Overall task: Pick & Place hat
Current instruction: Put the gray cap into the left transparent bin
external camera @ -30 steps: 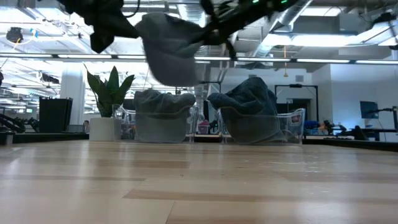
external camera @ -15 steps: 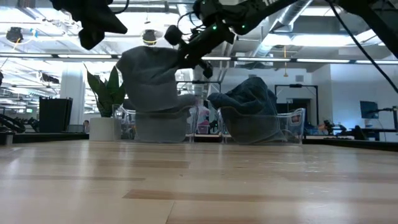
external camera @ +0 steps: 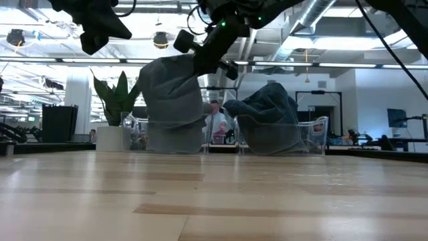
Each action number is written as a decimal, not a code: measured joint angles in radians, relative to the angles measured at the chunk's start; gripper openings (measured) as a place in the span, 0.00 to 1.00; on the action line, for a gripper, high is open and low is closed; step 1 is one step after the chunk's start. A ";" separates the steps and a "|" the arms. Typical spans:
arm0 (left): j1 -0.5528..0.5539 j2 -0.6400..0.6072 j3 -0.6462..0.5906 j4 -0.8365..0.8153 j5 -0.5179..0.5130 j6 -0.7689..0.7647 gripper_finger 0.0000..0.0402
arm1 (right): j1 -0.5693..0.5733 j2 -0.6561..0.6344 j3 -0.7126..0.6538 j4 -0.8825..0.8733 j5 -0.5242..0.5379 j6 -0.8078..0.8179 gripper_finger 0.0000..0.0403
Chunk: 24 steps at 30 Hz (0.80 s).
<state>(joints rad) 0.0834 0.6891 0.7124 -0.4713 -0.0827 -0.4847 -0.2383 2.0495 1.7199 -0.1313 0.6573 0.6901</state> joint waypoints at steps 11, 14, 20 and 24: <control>0.000 0.000 0.000 0.002 0.000 0.000 0.00 | 0.022 0.000 -0.126 0.075 -0.009 0.094 0.03; 0.000 0.000 0.000 0.002 0.000 -0.001 0.00 | 0.021 0.000 -0.155 0.101 -0.031 0.068 0.03; 0.000 0.000 0.000 0.003 0.000 -0.002 0.00 | 0.014 0.000 -0.179 0.095 -0.109 0.065 0.06; 0.000 0.000 0.000 0.009 0.000 -0.002 0.00 | 0.012 0.000 -0.189 0.077 -0.120 0.087 0.15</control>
<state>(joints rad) 0.0834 0.6895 0.7128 -0.4622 -0.0826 -0.4866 -0.2268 2.0495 1.5311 -0.0544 0.5368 0.7770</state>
